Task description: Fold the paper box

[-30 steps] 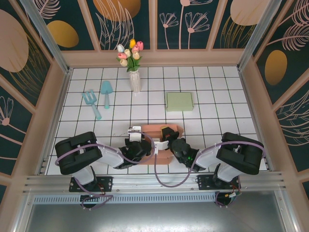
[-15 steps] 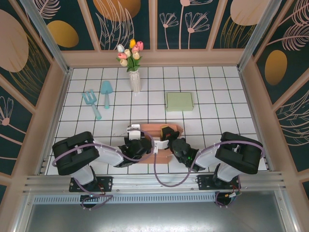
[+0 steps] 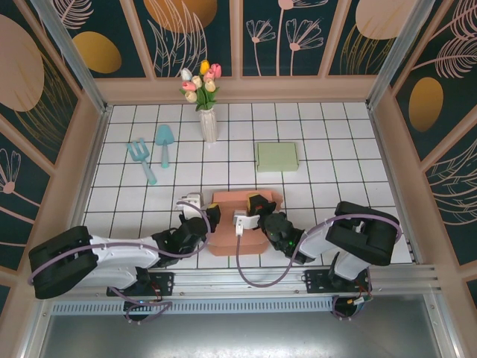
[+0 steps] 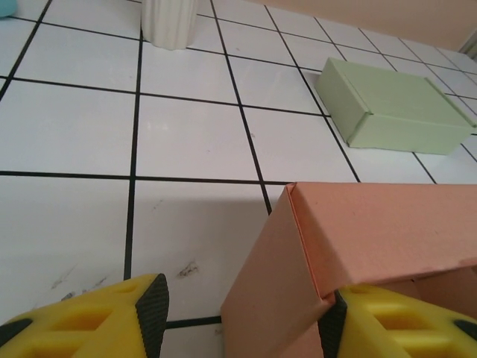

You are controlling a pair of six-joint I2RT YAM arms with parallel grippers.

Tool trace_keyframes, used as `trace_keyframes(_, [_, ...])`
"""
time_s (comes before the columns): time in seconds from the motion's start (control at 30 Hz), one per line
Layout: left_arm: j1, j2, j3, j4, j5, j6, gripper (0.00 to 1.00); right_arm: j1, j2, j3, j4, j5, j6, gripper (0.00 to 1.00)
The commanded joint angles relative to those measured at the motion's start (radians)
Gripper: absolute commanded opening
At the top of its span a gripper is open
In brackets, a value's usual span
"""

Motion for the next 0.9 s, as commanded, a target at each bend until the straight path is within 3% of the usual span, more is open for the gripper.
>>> trace_keyframes(0.0, [0.007,-0.031,-0.038,0.042,0.011,0.043,0.57,-0.01,0.032,-0.023,-0.124,0.013,0.061,0.0])
trace_keyframes(0.2, [0.007,0.062,-0.015,0.104,0.036,0.065,0.56,-0.01,0.031,-0.022,-0.129,0.015,0.064,0.0])
trace_keyframes(0.4, [0.008,0.201,0.057,0.137,-0.085,0.06,0.5,-0.005,0.028,-0.026,-0.13,0.02,0.064,0.0])
trace_keyframes(0.6, [0.009,0.258,0.077,0.198,-0.183,0.08,0.37,0.001,0.036,-0.011,-0.16,0.012,0.075,0.0])
trace_keyframes(0.8, [0.008,0.33,0.108,0.2,-0.202,0.093,0.09,0.002,0.026,0.005,-0.204,0.001,0.116,0.01])
trace_keyframes(0.87, [0.008,0.342,0.11,0.199,-0.203,0.075,0.0,0.002,0.0,0.017,-0.252,-0.007,0.149,0.07])
